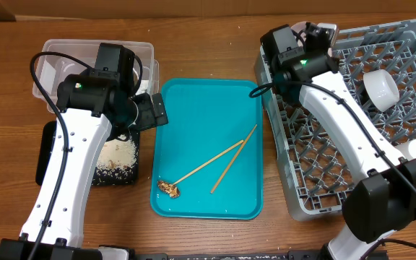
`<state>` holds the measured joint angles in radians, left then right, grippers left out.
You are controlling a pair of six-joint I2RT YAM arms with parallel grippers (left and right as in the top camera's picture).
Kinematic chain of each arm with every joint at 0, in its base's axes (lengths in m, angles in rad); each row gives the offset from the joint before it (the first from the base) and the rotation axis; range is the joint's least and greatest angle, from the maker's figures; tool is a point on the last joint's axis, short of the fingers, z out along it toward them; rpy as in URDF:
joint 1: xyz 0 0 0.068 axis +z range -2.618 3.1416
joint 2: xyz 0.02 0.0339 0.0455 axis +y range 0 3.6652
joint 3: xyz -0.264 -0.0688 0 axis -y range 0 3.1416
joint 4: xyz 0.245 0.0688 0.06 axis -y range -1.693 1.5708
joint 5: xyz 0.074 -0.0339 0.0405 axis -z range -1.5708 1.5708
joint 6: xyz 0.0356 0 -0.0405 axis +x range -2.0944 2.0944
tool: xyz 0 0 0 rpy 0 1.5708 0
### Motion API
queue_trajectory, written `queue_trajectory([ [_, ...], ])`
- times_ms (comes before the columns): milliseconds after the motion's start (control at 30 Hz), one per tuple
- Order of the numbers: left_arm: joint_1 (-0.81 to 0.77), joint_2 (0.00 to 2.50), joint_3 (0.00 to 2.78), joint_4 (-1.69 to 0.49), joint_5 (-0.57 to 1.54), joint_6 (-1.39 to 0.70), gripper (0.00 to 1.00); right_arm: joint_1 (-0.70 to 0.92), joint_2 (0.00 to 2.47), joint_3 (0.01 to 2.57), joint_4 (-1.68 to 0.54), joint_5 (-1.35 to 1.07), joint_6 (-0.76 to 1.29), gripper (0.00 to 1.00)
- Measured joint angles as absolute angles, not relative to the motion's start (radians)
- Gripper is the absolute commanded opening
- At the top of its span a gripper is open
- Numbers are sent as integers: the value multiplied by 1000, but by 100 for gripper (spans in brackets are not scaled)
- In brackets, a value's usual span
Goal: Sort waste into correct bins and load items into the dishwasher
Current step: 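Place the white plate upright in the dish rack with right gripper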
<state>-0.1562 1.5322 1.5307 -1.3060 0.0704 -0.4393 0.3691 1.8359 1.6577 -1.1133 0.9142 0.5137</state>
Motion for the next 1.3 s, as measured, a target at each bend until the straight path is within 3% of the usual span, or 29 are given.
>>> queue_trajectory([
  [100, -156, 1532, 1531, -1312, 70, -439, 99, 369, 1838, 1656, -1116, 850, 527, 4],
  [133, -156, 1532, 1531, -1313, 70, -439, 100, 369, 1838, 1656, -1119, 834, 530, 9],
  [167, -157, 1532, 1531, -1313, 70, -439, 100, 369, 1838, 1656, -1128, 807, 532, 24],
  [267, -156, 1532, 1531, -1314, 70, -439, 100, 369, 1838, 1656, -1147, 772, 545, 36],
  [533, -156, 1532, 1531, -1314, 70, -439, 100, 374, 1837, 1656, -1227, 729, 576, 42],
  [733, -157, 1532, 1531, -1317, 70, -439, 100, 374, 1767, 1656, -1244, 644, 603, 54],
  [1067, -157, 1532, 1531, -1319, 70, -439, 100, 404, 1625, 1642, -1267, 38, 559, 64],
  [1300, -156, 1532, 1531, -1317, 71, -439, 100, 517, 1634, 1470, -1187, -111, 630, 63],
])
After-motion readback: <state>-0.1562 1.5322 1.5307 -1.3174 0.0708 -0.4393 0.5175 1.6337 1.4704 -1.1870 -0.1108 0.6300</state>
